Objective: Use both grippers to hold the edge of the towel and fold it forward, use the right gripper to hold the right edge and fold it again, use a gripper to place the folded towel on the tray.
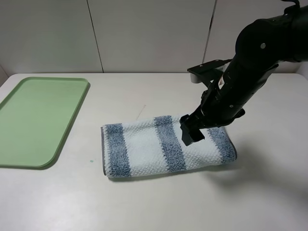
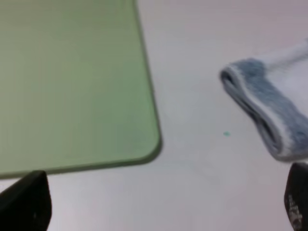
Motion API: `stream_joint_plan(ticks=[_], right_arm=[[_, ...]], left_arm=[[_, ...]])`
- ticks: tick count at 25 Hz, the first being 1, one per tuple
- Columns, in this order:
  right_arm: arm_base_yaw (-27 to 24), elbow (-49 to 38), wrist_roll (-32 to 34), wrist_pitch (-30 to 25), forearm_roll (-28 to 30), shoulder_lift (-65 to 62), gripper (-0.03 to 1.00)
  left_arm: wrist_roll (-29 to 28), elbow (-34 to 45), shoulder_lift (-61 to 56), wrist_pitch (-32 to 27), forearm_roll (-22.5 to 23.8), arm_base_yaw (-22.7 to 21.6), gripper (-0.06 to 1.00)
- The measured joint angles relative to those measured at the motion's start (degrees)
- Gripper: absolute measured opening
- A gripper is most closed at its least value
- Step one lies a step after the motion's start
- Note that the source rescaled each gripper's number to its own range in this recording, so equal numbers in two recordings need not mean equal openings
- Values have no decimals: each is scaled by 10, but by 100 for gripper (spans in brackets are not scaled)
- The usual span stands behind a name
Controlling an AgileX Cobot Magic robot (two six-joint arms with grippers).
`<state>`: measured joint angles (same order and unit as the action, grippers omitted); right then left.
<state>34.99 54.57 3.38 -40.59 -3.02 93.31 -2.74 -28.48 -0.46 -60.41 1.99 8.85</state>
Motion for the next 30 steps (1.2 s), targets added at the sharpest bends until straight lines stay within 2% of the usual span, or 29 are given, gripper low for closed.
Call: stream_joint_plan(ticks=[6,16,23,30], right_arm=[[0,0,48,0,30,0,100],[-20,0,83,17,30,0,100],[-92,0,84,19,22,0,100],[-165,0,84,49,21,26,100]], left_arm=[[0,0,0,0,0,-75,97],[1,0,0,1,1,-83,97],[1,0,0,1,1,-83,97],[1,0,0,1,1,-83,97]])
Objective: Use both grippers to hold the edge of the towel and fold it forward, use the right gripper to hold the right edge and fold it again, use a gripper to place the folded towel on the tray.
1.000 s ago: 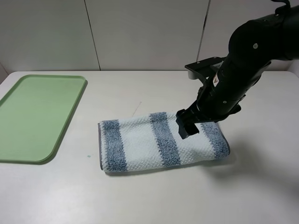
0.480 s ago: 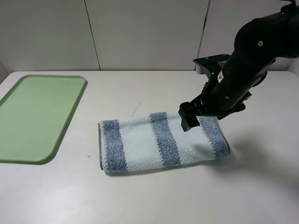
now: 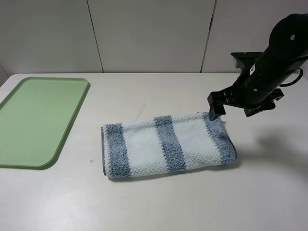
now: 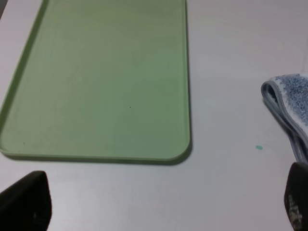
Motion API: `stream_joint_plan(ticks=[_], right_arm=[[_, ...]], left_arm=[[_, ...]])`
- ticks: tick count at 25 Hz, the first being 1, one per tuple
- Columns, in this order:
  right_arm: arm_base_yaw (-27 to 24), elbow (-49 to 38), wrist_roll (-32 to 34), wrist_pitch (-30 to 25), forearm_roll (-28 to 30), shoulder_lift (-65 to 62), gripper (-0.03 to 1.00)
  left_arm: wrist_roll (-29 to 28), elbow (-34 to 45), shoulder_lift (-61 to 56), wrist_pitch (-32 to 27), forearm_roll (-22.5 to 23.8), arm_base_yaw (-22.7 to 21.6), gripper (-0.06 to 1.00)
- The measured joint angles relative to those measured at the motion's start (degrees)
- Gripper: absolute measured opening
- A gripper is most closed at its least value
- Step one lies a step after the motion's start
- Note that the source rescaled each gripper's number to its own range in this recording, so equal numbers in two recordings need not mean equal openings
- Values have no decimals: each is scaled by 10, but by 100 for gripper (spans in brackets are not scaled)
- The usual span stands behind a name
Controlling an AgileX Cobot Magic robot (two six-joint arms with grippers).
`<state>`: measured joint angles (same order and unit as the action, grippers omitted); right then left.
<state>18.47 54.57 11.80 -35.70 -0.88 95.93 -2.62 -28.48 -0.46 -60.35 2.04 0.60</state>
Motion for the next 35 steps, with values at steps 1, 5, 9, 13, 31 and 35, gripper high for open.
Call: stream_joint_plan(ticks=[1,5,9,13,31,35], right_arm=[[-7,0,0,3,0,12,100],[-24,0,-12,14,0,56,100],[-29,0,-13,24,-1,79,100],[-29,0,-17,31,-1,101,100],[-30,10,-29,53,-7,181,100],[-30,12,-37,51,-13,184,84]], left_arm=[[0,0,0,0,0,0,97],[0,0,0,0,0,0,97],[0,0,0,0,0,0,97],[1,0,0,0,0,0,97],[1,0,0,1,0,0,97],[1,0,0,1,0,0,97]])
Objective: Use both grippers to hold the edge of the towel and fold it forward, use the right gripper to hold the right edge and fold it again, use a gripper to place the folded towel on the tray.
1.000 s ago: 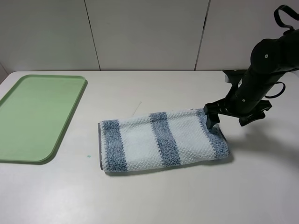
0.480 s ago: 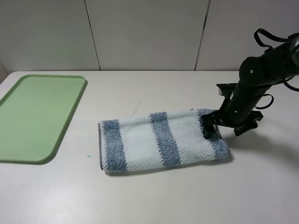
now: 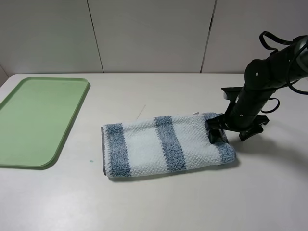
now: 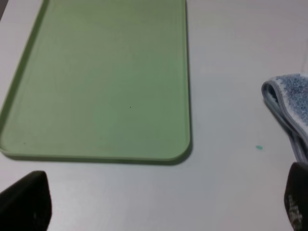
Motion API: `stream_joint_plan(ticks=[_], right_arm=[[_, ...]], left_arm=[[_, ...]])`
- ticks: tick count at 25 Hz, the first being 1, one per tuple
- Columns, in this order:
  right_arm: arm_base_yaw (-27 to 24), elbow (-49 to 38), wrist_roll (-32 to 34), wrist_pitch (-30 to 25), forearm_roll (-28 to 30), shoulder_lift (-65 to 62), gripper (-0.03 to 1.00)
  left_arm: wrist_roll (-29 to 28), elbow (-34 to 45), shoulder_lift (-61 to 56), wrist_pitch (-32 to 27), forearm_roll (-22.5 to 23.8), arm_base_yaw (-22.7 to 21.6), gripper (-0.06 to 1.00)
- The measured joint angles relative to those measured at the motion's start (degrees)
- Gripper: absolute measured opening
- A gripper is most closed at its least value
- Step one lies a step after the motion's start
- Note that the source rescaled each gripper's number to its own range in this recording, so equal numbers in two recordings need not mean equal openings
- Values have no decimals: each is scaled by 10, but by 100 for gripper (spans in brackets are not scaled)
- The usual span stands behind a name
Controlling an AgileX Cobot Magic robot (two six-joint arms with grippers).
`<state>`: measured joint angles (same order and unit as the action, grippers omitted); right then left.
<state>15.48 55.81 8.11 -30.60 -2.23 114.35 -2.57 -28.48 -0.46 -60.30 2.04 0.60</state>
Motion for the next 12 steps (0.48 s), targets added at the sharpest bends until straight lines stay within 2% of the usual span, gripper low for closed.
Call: stream_joint_plan(ticks=[2,4,5,6,12], right_arm=[[3,1,-2,3,-13,1,55],[6,2,-2,5,-39,1,20],[8,2,-2,6,-41,1,11],[8,2,-2,6,-41,1,7],[8,2,-2,6,-41,1,7]], left_arm=[[0,0,0,0,0,0,97],[0,0,0,0,0,0,97],[0,0,0,0,0,0,97],[0,0,0,0,0,0,97],[0,0,0,0,0,0,97]])
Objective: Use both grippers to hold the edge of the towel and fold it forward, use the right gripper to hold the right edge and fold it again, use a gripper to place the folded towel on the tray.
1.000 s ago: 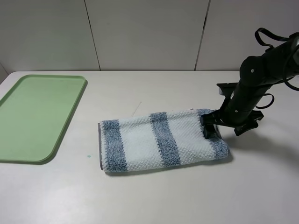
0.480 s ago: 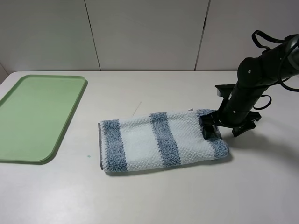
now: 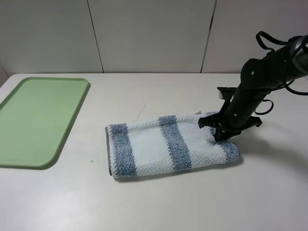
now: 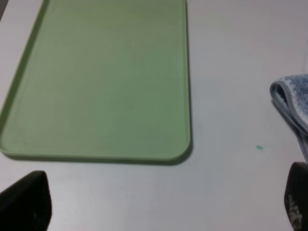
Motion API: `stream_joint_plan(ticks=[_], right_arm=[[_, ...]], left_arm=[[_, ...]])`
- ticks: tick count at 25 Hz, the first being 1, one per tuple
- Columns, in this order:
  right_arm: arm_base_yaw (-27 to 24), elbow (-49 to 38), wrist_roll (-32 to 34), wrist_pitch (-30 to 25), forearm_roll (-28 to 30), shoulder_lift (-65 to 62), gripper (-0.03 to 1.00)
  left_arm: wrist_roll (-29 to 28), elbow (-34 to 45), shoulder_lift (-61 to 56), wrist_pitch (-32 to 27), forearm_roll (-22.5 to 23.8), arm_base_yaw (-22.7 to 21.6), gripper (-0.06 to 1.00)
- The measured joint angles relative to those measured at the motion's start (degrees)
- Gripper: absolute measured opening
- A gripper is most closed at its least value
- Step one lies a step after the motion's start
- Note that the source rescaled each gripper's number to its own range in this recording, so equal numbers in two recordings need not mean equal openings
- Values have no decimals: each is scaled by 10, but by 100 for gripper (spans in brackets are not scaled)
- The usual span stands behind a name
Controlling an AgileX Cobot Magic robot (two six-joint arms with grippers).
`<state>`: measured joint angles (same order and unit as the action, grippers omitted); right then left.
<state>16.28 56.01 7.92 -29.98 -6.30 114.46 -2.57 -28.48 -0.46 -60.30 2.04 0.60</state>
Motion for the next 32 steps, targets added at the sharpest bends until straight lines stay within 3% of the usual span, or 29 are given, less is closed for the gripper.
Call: stream_joint_plan(ticks=[7,13,22,28,32], right_arm=[[-4,-2,5,-27,36,-30,7],[-8,53,23,-133,111,-77,7],[-8,163,26,-250,210,-89,7],[-8,209,26,-288,282,-89,7],[-8,223,26,-302,298,-89,7]], left_arm=[[0,0,0,0,0,0,97],[0,0,0,0,0,0,97],[0,0,0,0,0,0,97],[0,0,0,0,0,0,97],[0,0,0,0,0,0,97]])
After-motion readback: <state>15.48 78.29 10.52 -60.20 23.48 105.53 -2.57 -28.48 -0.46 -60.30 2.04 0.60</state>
